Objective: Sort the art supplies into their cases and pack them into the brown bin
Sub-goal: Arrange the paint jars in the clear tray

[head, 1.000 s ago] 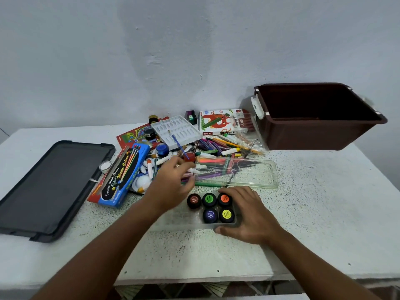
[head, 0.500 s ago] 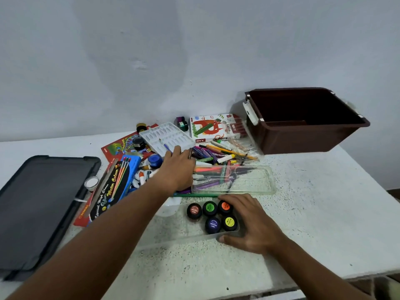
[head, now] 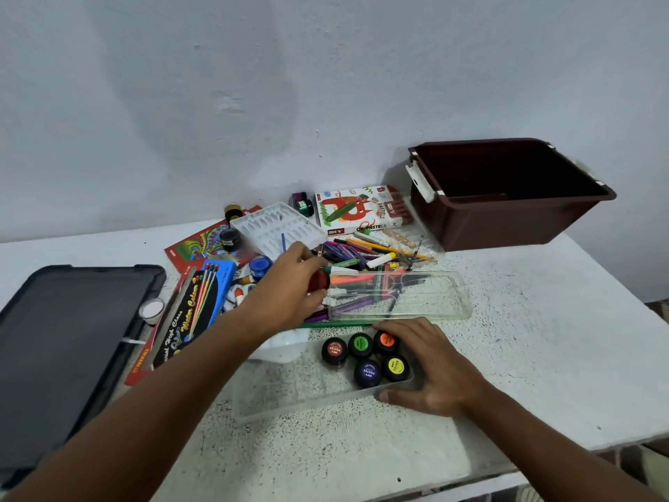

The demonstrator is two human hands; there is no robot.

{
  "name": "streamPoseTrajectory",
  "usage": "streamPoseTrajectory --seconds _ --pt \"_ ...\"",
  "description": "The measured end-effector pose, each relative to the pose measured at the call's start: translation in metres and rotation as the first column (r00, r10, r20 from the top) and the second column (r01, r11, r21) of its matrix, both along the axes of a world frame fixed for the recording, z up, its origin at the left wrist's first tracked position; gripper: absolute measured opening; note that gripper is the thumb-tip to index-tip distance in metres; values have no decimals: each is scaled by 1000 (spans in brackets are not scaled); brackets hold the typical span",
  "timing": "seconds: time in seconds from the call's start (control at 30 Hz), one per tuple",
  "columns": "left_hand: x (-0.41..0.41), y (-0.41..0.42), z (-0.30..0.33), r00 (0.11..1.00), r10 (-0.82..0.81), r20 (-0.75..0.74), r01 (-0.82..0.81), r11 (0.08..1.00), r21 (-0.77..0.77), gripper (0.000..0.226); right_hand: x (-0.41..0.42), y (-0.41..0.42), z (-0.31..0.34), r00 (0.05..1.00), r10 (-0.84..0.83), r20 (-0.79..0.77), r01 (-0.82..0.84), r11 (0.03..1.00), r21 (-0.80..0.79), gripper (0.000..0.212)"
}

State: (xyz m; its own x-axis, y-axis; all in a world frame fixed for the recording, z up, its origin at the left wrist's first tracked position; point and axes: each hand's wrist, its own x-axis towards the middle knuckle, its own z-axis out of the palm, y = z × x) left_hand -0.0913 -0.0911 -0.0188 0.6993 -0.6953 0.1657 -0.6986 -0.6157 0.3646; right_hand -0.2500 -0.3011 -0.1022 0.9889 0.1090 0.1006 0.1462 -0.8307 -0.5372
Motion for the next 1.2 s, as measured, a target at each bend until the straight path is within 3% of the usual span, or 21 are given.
streamPoseTrajectory --seconds 0.17,0.3,0.4,0.57,1.2 --pt "-38 30 -8 983 19 -184 -64 968 -244 39 0 1 0 1000 -3 7 3 1000 -14 88" --pt "-63 41 -22 984 -36 -174 -32 927 -374 35 -1 2 1 1000 -4 18 4 1000 -9 87" --pt "-79 41 -28 990 -48 -134 -5 930 -368 36 -1 2 0 1000 -5 17 5 1000 -13 86" --pt "-98 35 -44 973 -48 -226 -52 908 -416 35 -1 1 0 1000 -2 27 2 1000 -5 86" --pt "-113 33 -65 973 -67 -223 -40 895 -444 27 -1 2 1 1000 1 30 -1 1000 6 87"
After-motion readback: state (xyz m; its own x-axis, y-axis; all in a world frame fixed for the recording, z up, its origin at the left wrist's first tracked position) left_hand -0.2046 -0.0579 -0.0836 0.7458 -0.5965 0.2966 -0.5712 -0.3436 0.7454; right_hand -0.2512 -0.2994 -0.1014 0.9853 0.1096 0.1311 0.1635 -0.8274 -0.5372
